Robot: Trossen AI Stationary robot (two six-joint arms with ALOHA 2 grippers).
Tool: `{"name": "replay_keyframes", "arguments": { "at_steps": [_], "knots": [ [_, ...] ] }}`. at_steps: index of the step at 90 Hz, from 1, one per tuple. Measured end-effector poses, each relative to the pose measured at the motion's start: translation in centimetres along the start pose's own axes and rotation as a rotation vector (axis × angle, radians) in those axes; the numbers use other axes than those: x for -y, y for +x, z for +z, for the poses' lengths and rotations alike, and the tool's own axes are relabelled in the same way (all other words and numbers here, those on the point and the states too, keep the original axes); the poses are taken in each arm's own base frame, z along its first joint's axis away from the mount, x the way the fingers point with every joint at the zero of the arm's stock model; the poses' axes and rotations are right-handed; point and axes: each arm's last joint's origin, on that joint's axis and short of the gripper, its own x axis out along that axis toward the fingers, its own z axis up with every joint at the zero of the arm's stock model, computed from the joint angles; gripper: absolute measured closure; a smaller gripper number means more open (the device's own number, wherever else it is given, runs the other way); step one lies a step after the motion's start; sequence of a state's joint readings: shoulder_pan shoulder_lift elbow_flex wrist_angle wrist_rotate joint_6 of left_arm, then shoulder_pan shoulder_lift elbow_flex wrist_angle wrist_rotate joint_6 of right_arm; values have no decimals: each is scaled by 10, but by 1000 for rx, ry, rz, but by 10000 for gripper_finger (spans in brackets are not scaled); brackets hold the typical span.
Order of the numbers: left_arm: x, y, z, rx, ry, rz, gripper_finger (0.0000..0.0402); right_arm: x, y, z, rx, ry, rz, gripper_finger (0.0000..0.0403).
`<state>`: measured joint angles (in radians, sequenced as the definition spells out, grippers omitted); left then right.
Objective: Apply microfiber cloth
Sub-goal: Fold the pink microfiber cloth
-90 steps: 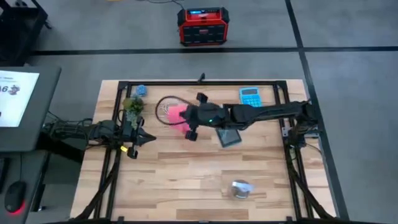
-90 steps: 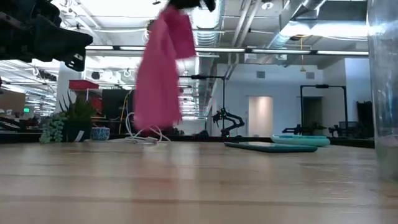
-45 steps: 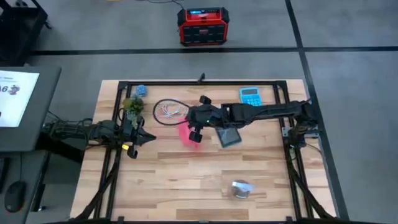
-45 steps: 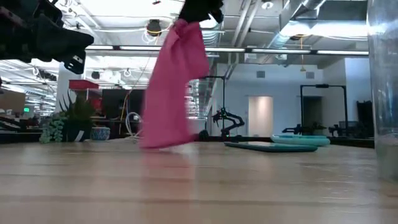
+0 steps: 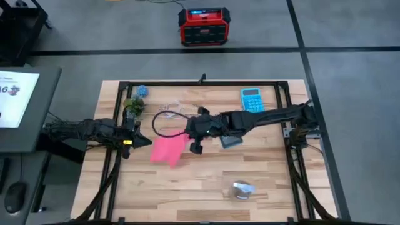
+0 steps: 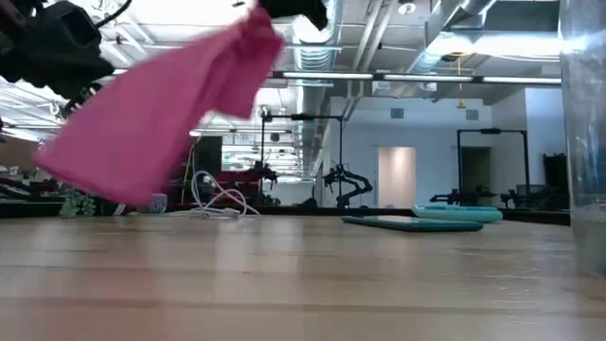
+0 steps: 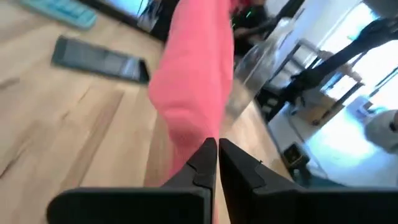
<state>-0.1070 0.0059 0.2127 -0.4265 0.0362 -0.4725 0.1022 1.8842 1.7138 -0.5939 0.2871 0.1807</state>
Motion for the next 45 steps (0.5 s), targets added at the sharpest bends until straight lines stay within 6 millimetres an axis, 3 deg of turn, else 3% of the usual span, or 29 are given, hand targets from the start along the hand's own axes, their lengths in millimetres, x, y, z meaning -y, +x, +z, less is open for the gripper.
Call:
{"name": "replay_keyframes", "arguments": {
  "at_steps": [23, 31, 45],
  "knots": [
    [-1, 0, 0, 9, 4, 43, 402, -14, 65, -61, -423, -182, 8, 403],
    [-1, 0, 0, 10, 4, 43, 402, -20, 71, -76, -519, -273, 28, 402],
    [-1, 0, 0, 11, -24, 43, 402, -24, 59, -83, -616, -369, 38, 381]
  ]
}}
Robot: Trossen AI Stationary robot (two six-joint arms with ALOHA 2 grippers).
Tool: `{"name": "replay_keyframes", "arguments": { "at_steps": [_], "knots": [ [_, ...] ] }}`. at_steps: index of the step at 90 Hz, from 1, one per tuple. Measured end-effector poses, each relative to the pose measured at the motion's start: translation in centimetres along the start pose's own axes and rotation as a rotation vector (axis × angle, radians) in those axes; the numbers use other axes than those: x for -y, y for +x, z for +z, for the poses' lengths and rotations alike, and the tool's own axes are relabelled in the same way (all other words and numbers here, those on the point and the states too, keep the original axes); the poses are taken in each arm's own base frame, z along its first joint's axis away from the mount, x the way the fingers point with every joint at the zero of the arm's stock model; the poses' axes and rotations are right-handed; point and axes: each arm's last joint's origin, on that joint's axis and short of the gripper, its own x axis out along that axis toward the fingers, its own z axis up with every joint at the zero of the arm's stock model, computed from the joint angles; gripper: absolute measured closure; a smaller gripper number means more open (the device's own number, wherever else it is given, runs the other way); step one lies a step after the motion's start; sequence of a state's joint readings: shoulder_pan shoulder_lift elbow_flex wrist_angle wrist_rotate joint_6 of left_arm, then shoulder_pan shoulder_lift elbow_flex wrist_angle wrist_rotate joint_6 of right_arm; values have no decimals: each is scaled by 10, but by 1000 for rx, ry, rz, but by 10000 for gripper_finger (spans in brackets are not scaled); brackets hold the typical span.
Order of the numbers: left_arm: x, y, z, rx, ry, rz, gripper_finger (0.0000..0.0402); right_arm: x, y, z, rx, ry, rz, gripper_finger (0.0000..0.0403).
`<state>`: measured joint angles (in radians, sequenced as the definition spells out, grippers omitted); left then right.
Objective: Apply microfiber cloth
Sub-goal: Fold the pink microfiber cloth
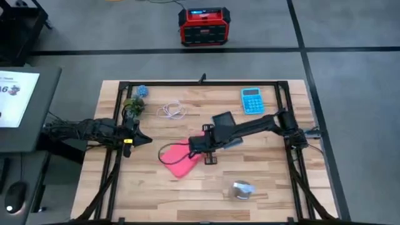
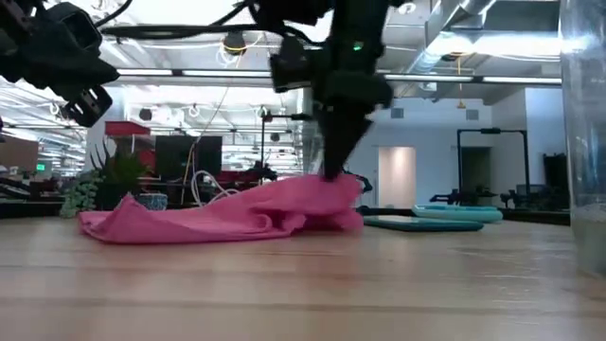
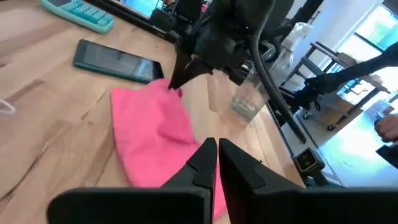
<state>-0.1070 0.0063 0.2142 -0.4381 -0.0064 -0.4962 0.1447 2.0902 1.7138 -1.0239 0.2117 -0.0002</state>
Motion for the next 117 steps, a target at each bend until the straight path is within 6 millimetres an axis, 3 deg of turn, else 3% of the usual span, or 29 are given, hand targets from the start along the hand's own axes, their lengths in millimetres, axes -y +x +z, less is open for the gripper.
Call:
{"name": "replay_keyframes", "arguments": {
  "at_steps": [19, 40, 56, 71, 89, 104, 117],
  "knots": [
    [3, 3, -3, -32, -79, -119, 402, 2, -28, -3, 68, 56, 16, 334],
    [1, 23, -19, 122, -195, -307, 402, -7, -17, 23, 274, 69, 198, 316],
    [0, 32, -26, 41, -189, -238, 402, -4, 8, 23, 204, 94, 150, 316],
    [1, 41, -31, -57, -179, -173, 402, 9, 11, 23, 202, 142, 131, 316],
    [22, 51, -5, -66, -8, -164, 402, 15, 7, 22, 204, 153, 126, 316],
    [29, 78, -8, -222, 21, -69, 402, 14, 10, 17, 154, 146, 125, 316],
    [27, 109, -24, -334, -46, 12, 402, 21, 26, 10, 140, 190, 123, 316]
  ]
}}
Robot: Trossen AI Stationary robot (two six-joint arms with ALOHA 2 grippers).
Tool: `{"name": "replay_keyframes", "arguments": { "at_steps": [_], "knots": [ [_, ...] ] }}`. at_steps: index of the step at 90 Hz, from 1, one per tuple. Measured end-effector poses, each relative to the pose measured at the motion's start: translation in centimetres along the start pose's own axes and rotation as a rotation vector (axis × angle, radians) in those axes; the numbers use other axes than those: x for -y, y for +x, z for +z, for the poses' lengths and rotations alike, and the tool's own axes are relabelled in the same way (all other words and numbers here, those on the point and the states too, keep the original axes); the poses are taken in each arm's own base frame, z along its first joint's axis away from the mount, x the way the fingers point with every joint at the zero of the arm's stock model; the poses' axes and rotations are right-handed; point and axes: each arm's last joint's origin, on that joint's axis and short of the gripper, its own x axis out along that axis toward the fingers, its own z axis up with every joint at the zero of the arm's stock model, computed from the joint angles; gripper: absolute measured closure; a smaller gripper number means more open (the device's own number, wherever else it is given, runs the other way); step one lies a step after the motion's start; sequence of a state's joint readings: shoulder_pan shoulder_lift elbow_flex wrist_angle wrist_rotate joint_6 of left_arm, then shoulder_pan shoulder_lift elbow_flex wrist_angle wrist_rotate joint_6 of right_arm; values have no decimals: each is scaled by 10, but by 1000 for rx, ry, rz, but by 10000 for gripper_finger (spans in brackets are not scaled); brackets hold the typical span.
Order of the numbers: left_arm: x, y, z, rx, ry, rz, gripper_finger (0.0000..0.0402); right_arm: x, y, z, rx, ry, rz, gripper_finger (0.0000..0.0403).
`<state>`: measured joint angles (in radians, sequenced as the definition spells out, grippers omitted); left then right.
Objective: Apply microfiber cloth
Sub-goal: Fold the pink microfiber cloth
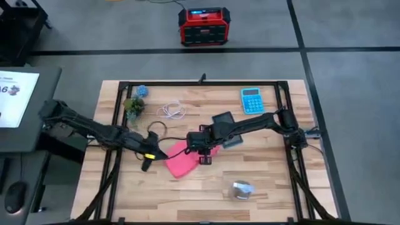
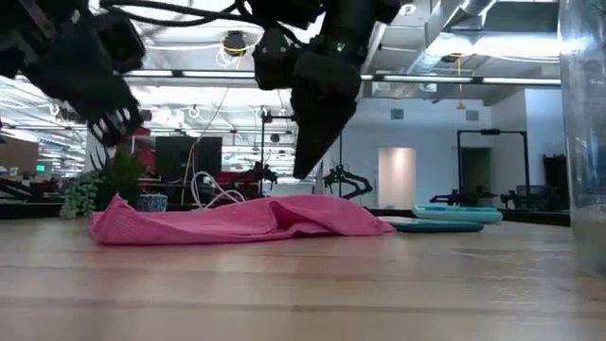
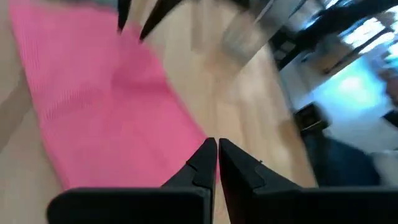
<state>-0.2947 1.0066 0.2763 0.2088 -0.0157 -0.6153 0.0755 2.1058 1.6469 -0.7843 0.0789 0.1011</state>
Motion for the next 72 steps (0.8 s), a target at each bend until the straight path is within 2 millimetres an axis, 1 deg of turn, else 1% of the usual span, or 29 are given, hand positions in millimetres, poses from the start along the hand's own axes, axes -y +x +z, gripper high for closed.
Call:
{"name": "replay_keyframes", "arguments": {
  "at_steps": [7, 16, 24, 29, 37, 47, 50, 58, 67, 72],
  "knots": [
    [-1, 18, -2, -47, -35, 35, 402, 9, 5, -4, -30, 44, -11, 316],
    [-8, 40, -12, -156, -53, 117, 402, 17, 10, -11, -58, 68, -19, 316],
    [-13, 56, -21, -250, -57, 150, 402, 16, 14, -15, -86, 79, 2, 316],
    [-15, 64, -25, -309, -69, 144, 401, 14, 14, -15, -94, 81, 58, 316],
    [-18, 71, -32, -417, -100, 129, 401, 7, 12, -16, -108, 43, 159, 316],
    [-18, 68, -37, -518, -134, 79, 401, -1, 11, -19, -122, 8, 167, 316],
    [-17, 65, -38, -549, -142, 59, 401, -3, 8, -19, -118, 5, 168, 316],
    [-15, 52, -40, -639, -162, 36, 401, -5, 3, -16, -89, 6, 168, 316],
    [-15, 32, -40, -693, -161, 92, 401, -2, 1, -15, -75, 15, 154, 316],
    [-15, 22, -37, -689, -156, 122, 401, -1, 2, -11, -35, 28, 156, 316]
  ]
}}
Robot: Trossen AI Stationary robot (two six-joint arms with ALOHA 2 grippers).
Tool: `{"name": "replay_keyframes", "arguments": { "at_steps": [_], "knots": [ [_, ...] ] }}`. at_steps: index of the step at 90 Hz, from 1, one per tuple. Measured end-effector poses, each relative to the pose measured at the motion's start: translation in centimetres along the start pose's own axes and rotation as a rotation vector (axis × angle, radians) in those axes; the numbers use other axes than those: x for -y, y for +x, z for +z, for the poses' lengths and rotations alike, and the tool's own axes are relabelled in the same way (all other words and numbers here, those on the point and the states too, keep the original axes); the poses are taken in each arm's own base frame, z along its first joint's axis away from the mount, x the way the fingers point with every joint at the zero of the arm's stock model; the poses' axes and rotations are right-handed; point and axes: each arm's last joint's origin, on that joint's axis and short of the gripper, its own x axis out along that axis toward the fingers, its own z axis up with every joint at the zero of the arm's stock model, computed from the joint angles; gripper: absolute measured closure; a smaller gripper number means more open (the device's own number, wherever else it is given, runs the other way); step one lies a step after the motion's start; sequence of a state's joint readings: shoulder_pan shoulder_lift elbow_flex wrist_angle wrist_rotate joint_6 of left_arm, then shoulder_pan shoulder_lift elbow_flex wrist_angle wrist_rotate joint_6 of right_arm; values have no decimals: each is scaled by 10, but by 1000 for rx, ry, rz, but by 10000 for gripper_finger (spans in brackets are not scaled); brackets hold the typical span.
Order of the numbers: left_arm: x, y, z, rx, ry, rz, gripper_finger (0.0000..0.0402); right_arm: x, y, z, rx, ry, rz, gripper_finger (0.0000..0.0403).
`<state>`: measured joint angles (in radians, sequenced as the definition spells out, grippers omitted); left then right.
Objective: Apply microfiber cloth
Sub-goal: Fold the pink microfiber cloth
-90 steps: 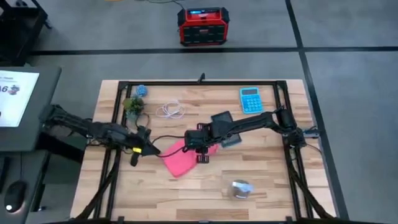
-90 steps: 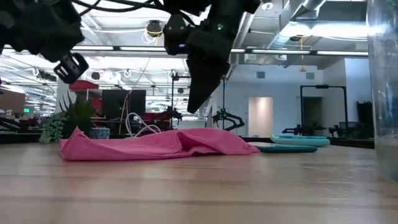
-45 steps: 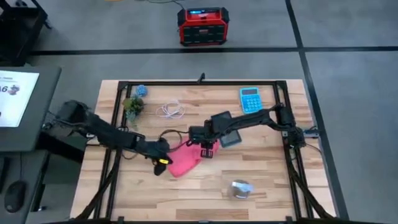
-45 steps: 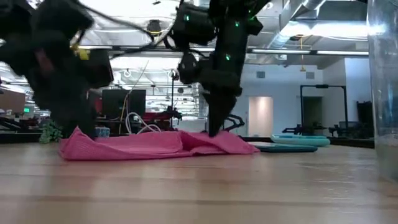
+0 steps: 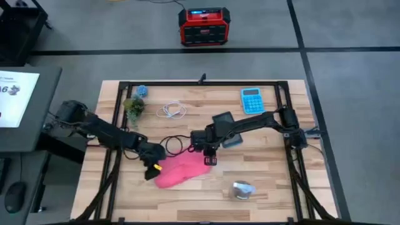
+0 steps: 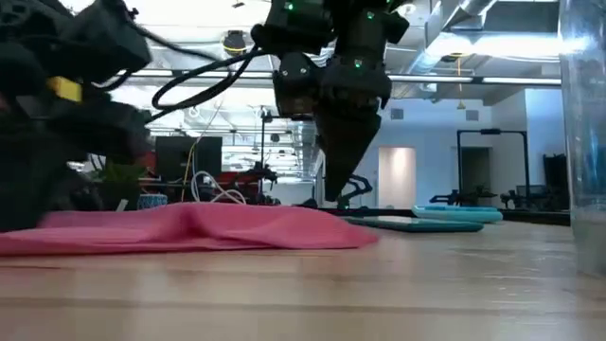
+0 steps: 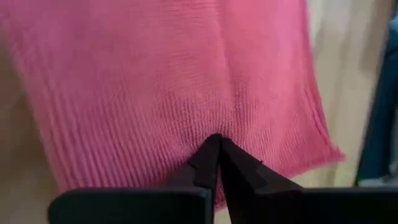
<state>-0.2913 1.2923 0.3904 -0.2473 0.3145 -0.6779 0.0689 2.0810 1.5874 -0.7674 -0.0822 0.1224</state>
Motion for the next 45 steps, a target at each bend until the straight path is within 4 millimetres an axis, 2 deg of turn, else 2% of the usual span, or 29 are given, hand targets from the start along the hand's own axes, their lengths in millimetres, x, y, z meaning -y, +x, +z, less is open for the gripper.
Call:
{"name": "replay_keyframes", "arguments": {
  "at_steps": [10, 25, 37, 45],
  "knots": [
    [-1, -17, -6, 55, -21, 38, 401, -2, 2, 11, 122, -21, 41, 316],
    [10, -38, -2, 213, 2, -53, 401, -8, 6, 20, 267, -12, 81, 316],
    [9, -39, -1, 256, -6, -23, 401, -6, 18, 9, 237, -2, 114, 316],
    [6, -30, -4, 217, -30, -1, 401, -3, 29, -4, 184, 11, 106, 316]
  ]
}}
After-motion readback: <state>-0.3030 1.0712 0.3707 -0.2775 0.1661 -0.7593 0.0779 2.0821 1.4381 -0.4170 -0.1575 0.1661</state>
